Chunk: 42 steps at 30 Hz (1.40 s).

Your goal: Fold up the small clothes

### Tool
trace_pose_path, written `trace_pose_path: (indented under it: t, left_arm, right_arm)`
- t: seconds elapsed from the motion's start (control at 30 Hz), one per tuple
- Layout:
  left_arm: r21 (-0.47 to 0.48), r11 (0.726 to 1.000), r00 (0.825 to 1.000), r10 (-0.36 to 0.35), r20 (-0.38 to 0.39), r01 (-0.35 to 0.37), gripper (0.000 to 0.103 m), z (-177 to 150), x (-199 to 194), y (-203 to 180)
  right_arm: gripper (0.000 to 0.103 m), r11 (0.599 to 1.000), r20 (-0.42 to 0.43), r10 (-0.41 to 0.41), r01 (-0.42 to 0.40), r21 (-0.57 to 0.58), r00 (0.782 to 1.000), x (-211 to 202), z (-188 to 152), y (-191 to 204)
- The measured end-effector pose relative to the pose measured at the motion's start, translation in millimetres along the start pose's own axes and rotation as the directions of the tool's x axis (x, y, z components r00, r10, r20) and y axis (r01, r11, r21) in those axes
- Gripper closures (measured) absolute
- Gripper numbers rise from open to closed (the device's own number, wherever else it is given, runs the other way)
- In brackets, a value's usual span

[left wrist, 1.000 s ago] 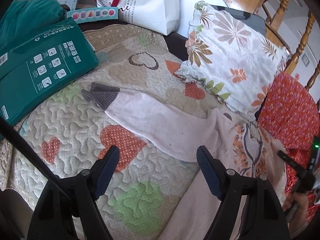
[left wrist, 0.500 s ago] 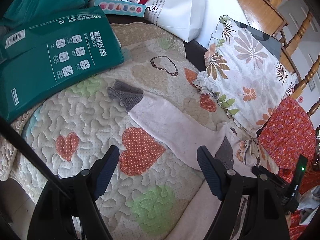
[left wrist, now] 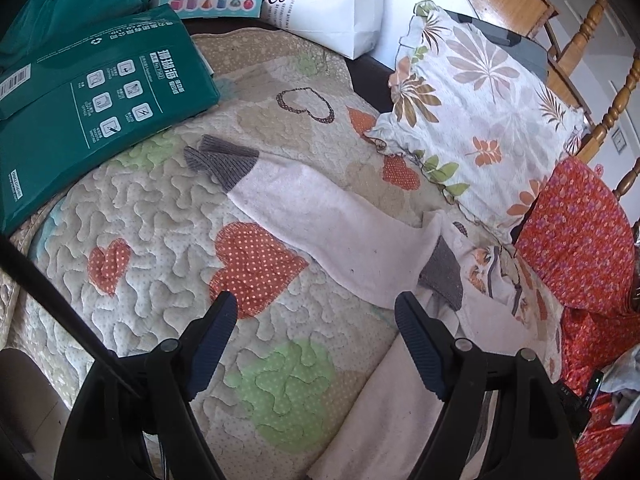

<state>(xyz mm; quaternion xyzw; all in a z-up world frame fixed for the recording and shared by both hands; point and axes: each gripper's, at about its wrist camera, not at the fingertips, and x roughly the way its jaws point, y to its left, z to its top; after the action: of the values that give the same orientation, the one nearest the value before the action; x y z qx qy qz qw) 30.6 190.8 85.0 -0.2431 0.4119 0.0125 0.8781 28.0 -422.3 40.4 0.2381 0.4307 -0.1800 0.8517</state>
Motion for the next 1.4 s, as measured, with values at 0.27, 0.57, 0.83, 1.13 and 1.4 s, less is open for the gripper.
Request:
trace_pose_path:
  t: [0.27,0.57,0.83,1.13,1.4]
  left_arm:
    - [0.057,0.997,0.998,0.053,-0.027,-0.052,0.023,-10.2,17.3,-17.5]
    - [0.072,0.996,0.998,0.057,-0.037,-0.054,0.023,-10.9,21.8,-22.9]
    - [-0.099,0.99,0.994,0.105,0.015,-0.103,0.022,15.5,8.3,35.0]
    - [-0.273,0.949,0.988,0.142,-0.064,-0.154,0.022,58.9,63.0,91.8]
    - [-0.245,0.954,0.984,0.179,-0.001,-0.174,0.008,96.2,102.1,86.0]
  right_arm:
    - [0.093,0.978,-0.087,0.182,-0.19,-0.088,0.979,16.9,-8.8,34.4]
    - [0.095,0.998,-0.053,-0.018,0.015,-0.068,0.998,7.8,2.3,-2.2]
    - [0.051,0.991,0.001,0.041,-0.04,-0.13,0.999,-53.9,-29.6,-7.6]
    - [0.046,0.984,-0.052,0.134,-0.139,-0.112,0.99,-60.3,-67.2,-25.2]
    - [0.046,0.986,-0.092,0.155,-0.16,-0.051,0.984,-41.0,-61.6,-24.5]
